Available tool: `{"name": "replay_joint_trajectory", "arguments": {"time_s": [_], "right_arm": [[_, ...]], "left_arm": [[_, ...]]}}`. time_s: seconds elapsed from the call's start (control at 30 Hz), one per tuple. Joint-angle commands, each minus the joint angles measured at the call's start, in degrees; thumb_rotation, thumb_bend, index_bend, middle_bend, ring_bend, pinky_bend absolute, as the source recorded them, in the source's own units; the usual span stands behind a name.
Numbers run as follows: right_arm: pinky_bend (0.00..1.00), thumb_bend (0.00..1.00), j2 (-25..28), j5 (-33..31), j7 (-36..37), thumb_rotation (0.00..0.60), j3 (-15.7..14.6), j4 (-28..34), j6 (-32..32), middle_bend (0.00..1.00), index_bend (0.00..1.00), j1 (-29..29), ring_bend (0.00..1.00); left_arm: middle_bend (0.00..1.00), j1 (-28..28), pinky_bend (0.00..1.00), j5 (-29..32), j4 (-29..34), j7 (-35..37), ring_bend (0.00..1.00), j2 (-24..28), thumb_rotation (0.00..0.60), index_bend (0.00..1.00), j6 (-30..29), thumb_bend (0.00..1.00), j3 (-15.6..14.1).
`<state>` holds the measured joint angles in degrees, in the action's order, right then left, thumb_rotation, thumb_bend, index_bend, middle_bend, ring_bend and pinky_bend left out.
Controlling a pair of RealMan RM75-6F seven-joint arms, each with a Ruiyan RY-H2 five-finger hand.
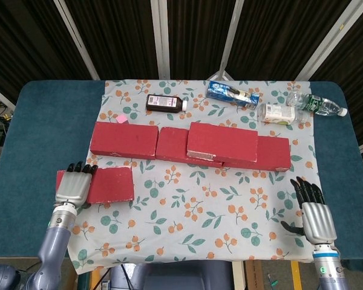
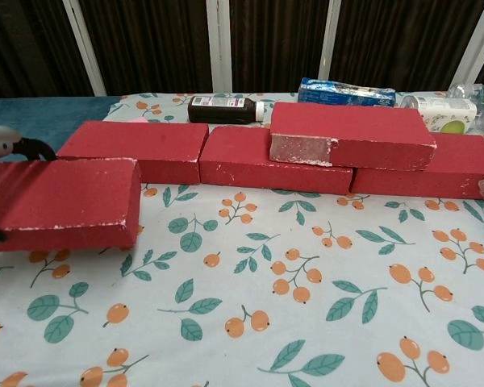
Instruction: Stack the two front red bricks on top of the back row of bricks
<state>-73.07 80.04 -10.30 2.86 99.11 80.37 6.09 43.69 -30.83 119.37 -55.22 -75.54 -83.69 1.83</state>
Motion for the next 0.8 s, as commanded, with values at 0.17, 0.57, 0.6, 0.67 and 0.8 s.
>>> {"name": "replay_joint_trajectory", "arguments": {"time_s": [0.17, 0.57, 0.6, 0.67, 0.8], "right_arm": [[0.00, 0.15, -0.4, -2.0, -0.6, 0.600, 0.8, -0.6, -0.7, 0.00, 0.00, 0.2, 0.00], [0.00, 0.15, -2.8, -8.3, -4.6, 0.600, 2.9, -3.0, -3.3, 0.00, 0.00, 1.6, 0.00], [0.00, 0.15, -3.0, -8.5, -5.0, 0.600, 3.0, -3.1, -3.1, 0.00, 0.00, 1.7, 0.00], [0.00, 0.15, -3.3, -9.1, -5.5, 0.600, 3.2, -3.1, -2.9, 0.00, 0.00, 1.6, 0.00], [0.00, 0.15, -3.7, -10.0, -6.5, 0.600, 3.4, -3.3, -2.7, 0.00, 0.00, 1.6, 0.00]], "left_arm": [[0.40, 6.5, 0.11, 3.0, 4.8, -3.3, 0.07, 10.8, 0.600, 0.37, 9.2, 0.13, 5.3], [0.39, 21.8, 0.09, 22.8, -13.3, -4.4, 0.06, 11.5, 0.600, 0.37, 31.0, 0.13, 12.7], [0.39, 22.7, 0.09, 23.4, -15.2, -4.1, 0.05, 10.8, 0.600, 0.37, 32.4, 0.13, 12.7], [0.38, 24.9, 0.09, 24.9, -20.8, -3.4, 0.05, 8.3, 0.600, 0.37, 35.5, 0.13, 12.9], [0.37, 28.0, 0.08, 27.4, -27.7, -2.5, 0.04, 5.3, 0.600, 0.37, 38.7, 0.13, 12.1]]}}
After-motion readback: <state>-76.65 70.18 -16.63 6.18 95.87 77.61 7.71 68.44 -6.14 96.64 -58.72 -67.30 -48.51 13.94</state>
